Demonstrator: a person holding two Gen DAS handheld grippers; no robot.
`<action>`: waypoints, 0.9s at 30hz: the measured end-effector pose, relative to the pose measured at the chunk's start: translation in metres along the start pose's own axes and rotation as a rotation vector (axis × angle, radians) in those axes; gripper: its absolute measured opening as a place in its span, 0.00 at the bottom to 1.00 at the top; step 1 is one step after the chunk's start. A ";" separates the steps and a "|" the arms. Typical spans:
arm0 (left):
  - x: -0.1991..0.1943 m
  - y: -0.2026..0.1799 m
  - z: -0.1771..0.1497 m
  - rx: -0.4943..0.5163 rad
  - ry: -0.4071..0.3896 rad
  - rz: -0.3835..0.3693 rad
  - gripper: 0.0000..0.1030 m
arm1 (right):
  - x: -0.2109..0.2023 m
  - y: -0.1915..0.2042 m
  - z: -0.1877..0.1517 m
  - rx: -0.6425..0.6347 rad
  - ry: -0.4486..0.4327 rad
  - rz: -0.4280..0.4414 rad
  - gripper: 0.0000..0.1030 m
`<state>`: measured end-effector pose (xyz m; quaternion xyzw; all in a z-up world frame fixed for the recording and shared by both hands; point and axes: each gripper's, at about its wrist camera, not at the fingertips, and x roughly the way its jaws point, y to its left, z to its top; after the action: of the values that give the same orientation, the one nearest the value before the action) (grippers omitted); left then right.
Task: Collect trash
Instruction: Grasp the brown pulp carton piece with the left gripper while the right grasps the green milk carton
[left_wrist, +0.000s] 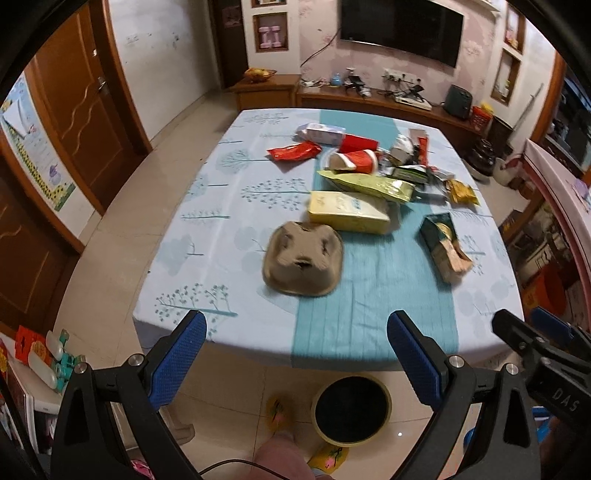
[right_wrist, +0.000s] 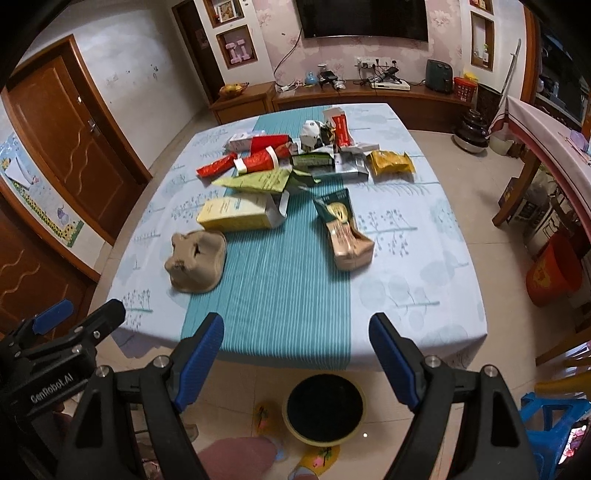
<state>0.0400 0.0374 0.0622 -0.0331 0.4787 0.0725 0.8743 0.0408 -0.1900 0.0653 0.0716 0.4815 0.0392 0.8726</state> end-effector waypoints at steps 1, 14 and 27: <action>0.004 0.004 0.003 -0.006 0.005 0.001 0.94 | 0.002 0.000 0.003 0.006 0.000 0.000 0.79; 0.113 0.034 0.063 -0.029 0.234 -0.072 0.94 | 0.069 -0.015 0.056 0.102 0.055 -0.094 0.79; 0.193 0.002 0.083 0.101 0.384 -0.053 0.94 | 0.145 -0.032 0.083 0.135 0.144 -0.181 0.79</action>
<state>0.2110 0.0682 -0.0555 -0.0150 0.6386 0.0176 0.7692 0.1882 -0.2093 -0.0174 0.0834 0.5490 -0.0670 0.8290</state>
